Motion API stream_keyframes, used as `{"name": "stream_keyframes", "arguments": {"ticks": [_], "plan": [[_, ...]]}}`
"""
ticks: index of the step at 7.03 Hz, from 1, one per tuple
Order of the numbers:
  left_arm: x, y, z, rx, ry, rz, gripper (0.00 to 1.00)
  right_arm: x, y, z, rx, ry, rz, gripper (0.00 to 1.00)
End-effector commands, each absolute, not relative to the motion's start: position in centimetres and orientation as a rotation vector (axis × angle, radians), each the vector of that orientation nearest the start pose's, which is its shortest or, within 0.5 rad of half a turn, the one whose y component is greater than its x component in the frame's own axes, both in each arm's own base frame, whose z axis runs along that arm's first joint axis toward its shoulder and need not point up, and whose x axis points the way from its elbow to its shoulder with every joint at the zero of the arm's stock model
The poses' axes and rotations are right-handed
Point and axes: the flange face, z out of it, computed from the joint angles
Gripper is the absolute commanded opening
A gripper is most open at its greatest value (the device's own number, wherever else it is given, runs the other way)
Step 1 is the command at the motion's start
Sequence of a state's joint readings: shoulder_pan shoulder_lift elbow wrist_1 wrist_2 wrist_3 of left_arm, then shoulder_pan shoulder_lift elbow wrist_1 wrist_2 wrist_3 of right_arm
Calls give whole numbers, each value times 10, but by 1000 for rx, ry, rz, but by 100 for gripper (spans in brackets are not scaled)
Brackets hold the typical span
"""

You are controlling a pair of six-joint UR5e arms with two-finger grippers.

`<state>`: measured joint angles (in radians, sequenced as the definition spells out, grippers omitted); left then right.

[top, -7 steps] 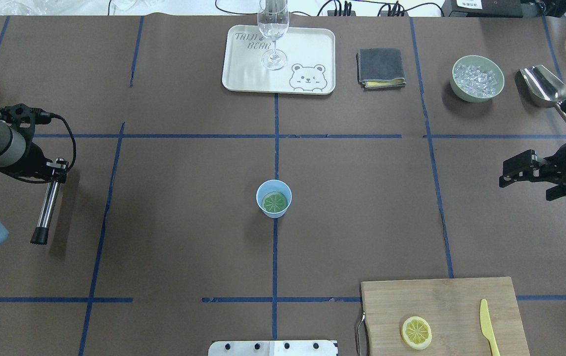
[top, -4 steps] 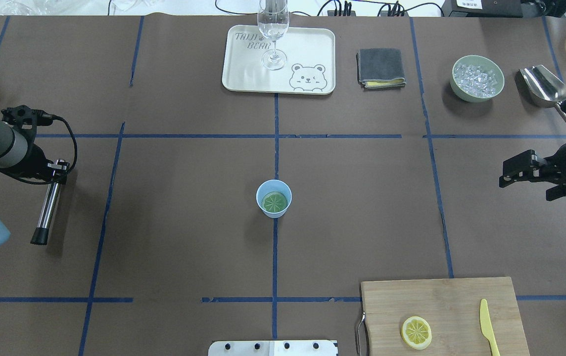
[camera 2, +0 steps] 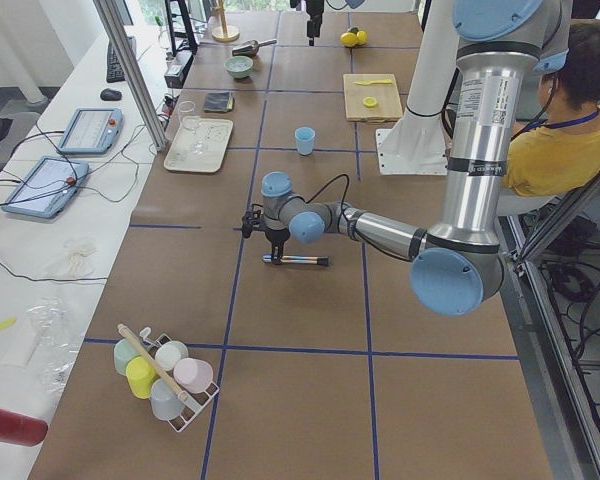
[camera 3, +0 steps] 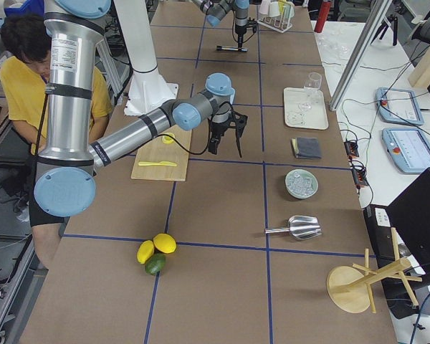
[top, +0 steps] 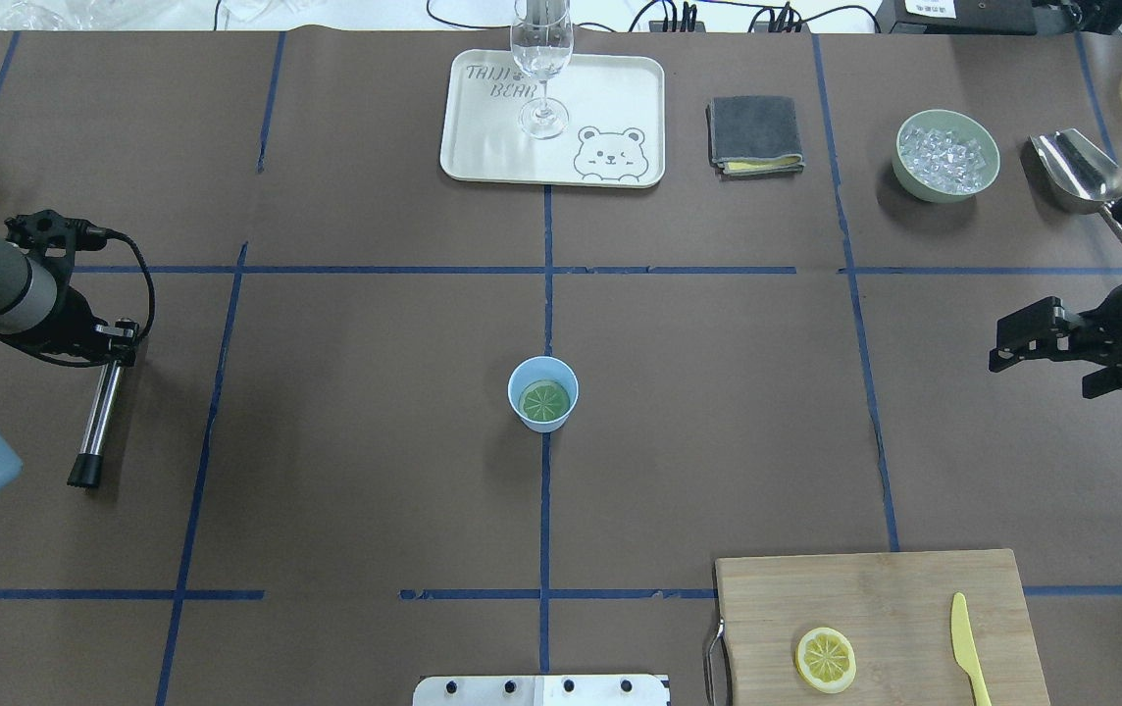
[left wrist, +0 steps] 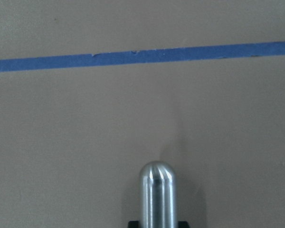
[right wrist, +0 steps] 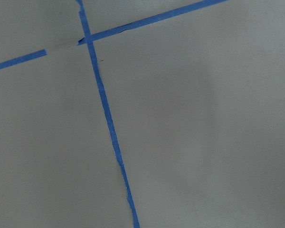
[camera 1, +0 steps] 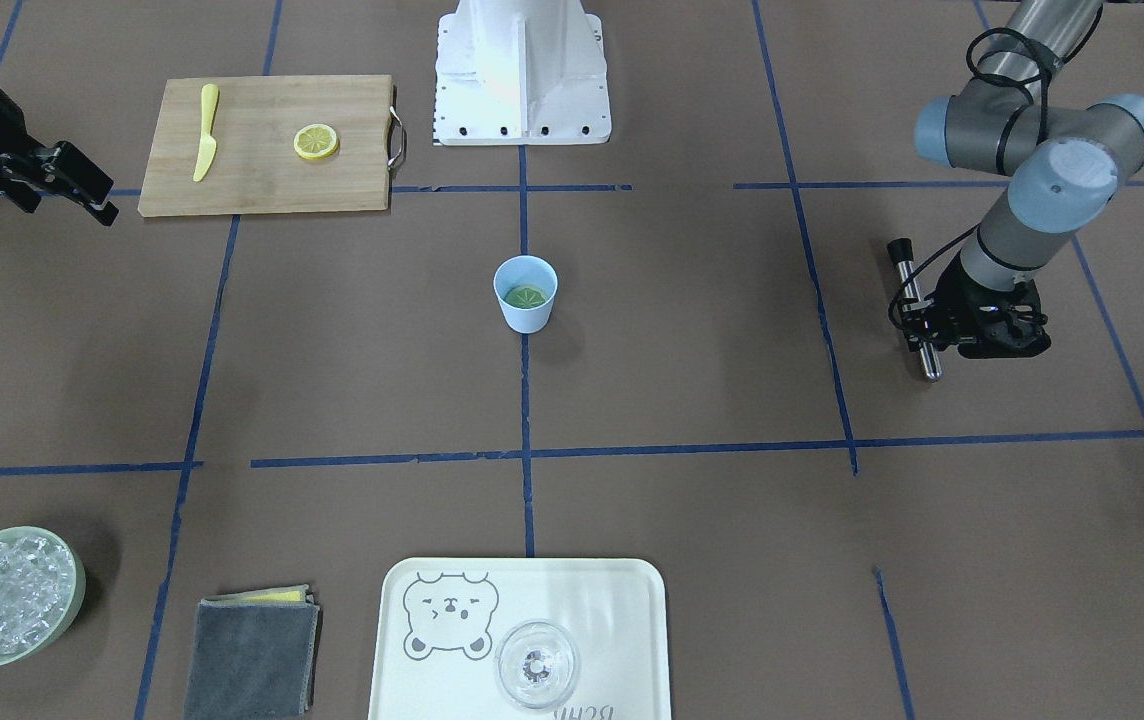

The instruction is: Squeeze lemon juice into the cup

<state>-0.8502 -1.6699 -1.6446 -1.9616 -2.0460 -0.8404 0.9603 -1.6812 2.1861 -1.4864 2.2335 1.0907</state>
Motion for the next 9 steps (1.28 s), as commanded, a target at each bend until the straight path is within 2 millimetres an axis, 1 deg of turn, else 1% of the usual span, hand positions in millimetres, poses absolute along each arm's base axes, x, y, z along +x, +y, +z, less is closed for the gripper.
{"name": "stream_keyframes", "arguments": {"ticks": [1,2,3,4,5,6,7,8,9], "plan": [[304,-479,538,69,719,20,51,-183,-388,404,-108,-852,255,100],[299,-479,528,83,730,19,57,-182,-388,404,-106,-854,257,100],[288,-471,507,117,755,22,74,-176,-388,411,-109,-843,269,100],[273,-475,494,146,771,8,100,-164,-392,421,-80,-832,227,100],[248,-484,484,192,780,12,100,-141,-404,443,-50,-806,201,100],[197,-493,493,267,744,66,100,-109,-420,470,-33,-804,171,100],[149,-496,508,293,740,106,100,-66,-434,507,-26,-821,156,100],[97,-487,527,290,789,162,100,-26,-442,551,0,-797,109,100],[56,-482,542,297,781,204,100,2,-445,584,0,-776,65,100]]}}
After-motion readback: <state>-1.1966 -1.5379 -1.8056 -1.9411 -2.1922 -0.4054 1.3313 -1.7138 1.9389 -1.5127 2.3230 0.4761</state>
